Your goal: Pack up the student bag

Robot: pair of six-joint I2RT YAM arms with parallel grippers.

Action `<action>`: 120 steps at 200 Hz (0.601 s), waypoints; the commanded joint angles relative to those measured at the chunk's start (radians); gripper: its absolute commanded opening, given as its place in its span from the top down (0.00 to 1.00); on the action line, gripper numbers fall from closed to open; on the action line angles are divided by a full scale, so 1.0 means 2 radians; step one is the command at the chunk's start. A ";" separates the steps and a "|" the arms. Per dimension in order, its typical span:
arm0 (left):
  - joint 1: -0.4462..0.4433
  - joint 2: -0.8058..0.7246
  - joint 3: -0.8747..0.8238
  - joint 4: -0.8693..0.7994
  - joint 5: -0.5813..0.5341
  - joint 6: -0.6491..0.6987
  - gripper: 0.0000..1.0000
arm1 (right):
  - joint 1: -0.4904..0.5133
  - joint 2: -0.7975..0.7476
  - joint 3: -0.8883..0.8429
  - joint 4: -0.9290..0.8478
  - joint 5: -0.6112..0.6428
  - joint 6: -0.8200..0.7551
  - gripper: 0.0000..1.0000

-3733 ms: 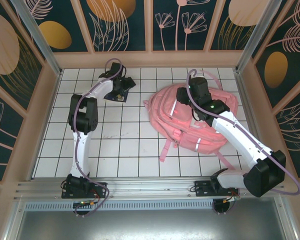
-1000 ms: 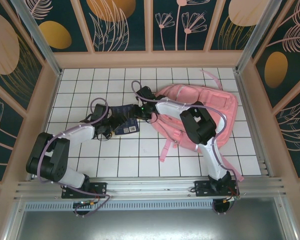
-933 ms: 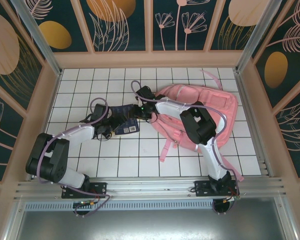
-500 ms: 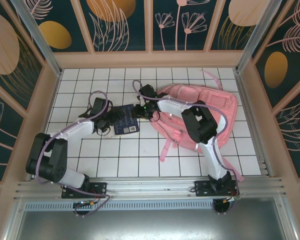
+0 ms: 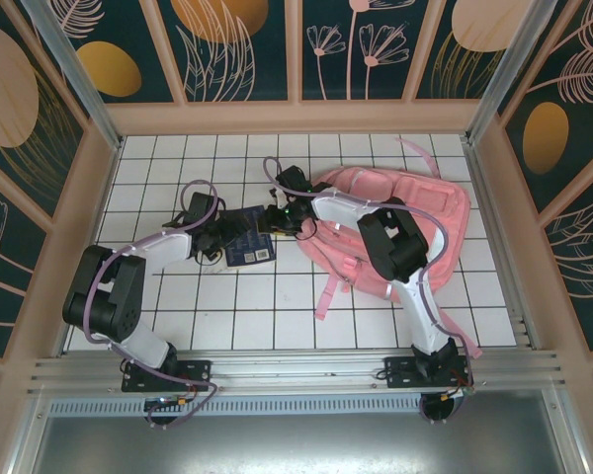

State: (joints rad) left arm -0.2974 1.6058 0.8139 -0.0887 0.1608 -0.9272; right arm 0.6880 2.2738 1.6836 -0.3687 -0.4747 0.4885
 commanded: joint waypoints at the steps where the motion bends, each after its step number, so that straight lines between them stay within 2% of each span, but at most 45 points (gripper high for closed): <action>1: 0.002 0.008 -0.010 0.020 0.016 -0.010 0.11 | 0.011 0.030 0.014 0.010 -0.026 0.013 0.54; 35: 0.001 0.021 -0.019 0.035 0.034 -0.018 0.13 | 0.015 0.030 0.010 0.037 -0.073 0.035 0.55; 58: 0.001 0.023 -0.019 0.036 0.038 -0.020 0.14 | 0.001 0.004 -0.043 0.125 -0.137 0.088 0.58; 84: 0.002 0.022 -0.020 0.038 0.038 -0.021 0.15 | -0.010 -0.021 -0.087 0.206 -0.179 0.140 0.65; 120: 0.001 0.024 -0.018 0.037 0.040 -0.021 0.15 | 0.001 -0.016 -0.070 0.195 -0.215 0.130 0.67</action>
State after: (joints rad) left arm -0.2878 1.6306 0.7906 -0.0525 0.1791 -0.9516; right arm 0.6327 2.2597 1.5330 -0.0303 -0.7216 0.7170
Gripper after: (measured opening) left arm 0.855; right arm 0.332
